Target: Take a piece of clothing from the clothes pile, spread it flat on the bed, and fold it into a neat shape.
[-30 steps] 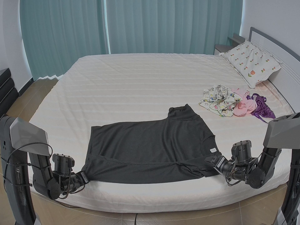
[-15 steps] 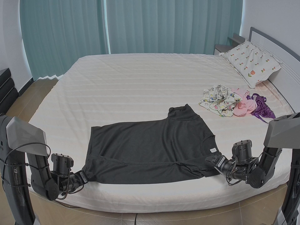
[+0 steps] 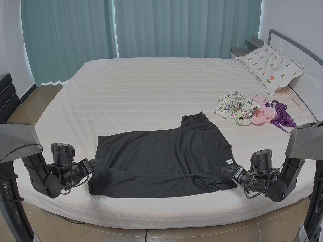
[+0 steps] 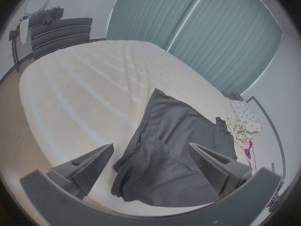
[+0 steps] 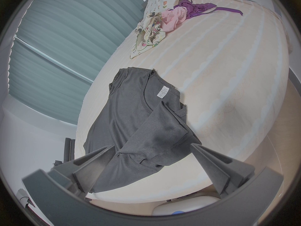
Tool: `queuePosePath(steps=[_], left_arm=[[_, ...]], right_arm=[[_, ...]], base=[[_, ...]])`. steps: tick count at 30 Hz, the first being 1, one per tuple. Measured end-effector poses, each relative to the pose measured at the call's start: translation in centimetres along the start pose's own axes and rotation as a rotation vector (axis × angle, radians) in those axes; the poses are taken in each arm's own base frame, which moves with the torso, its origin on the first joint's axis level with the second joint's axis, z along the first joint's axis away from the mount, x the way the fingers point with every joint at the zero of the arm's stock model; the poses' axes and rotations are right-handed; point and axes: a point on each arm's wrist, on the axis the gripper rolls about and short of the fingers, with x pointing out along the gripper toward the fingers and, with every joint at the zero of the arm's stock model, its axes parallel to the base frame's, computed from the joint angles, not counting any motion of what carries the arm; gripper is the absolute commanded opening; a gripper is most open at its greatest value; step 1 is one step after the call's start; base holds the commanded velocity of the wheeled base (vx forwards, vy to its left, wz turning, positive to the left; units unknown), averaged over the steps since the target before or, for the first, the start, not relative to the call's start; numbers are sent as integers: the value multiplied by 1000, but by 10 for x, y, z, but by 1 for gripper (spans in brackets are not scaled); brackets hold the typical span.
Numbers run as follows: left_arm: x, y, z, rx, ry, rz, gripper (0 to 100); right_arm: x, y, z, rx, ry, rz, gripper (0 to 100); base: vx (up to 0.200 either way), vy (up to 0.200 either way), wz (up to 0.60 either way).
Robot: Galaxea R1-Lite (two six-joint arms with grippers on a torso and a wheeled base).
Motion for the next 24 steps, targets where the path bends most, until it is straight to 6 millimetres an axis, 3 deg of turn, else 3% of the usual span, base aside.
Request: queuePosePath(steps=[6, 17, 18, 24], left_arm=[[25, -13, 8, 14, 18, -6, 100], [65, -14, -6, 54, 49, -1, 100], [67, -13, -7, 55, 51, 0, 0], [72, -11, -10, 55, 38, 8, 0]], right_arm=[[0, 0, 0, 0, -1, 2, 100], [0, 1, 0, -2, -2, 3, 100], [0, 1, 0, -2, -2, 3, 100], [0, 0, 5, -17, -16, 4, 100]], base=[[0, 0, 0], [0, 0, 0], [0, 0, 0], [0, 0, 0]])
